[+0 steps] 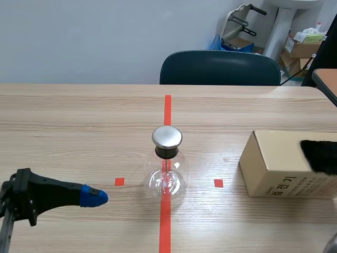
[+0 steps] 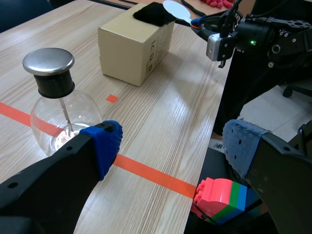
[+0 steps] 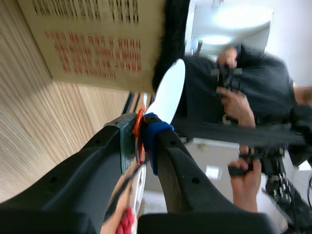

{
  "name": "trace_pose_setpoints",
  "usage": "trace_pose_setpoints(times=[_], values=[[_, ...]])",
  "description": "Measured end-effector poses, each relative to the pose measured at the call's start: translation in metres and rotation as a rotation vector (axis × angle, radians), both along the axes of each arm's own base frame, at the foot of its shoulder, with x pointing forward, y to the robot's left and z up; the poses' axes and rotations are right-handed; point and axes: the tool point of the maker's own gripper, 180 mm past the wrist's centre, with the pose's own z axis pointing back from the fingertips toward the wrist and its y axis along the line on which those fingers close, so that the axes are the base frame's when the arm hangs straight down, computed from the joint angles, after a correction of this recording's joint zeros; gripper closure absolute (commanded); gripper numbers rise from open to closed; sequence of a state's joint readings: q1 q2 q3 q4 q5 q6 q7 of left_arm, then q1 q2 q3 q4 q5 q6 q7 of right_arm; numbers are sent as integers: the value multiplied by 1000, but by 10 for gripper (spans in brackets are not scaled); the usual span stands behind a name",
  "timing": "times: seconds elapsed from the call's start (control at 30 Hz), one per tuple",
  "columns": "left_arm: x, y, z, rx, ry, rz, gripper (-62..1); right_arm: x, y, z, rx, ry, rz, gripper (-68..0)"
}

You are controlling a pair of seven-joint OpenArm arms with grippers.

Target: Do the electroscope experiment

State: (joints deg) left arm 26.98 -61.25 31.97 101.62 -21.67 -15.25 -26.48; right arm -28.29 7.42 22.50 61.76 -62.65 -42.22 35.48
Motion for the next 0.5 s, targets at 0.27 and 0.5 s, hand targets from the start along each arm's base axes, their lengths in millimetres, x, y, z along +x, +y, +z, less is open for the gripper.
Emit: trace_pose_setpoints(times=[0.27, 0.5], values=[[0, 0, 0, 1, 0, 0, -452, -3, 40, -5, 16, 26, 210, -11], [1, -1, 4, -23, -10, 2, -452, -1, 1, -2, -9, 11, 2, -10]])
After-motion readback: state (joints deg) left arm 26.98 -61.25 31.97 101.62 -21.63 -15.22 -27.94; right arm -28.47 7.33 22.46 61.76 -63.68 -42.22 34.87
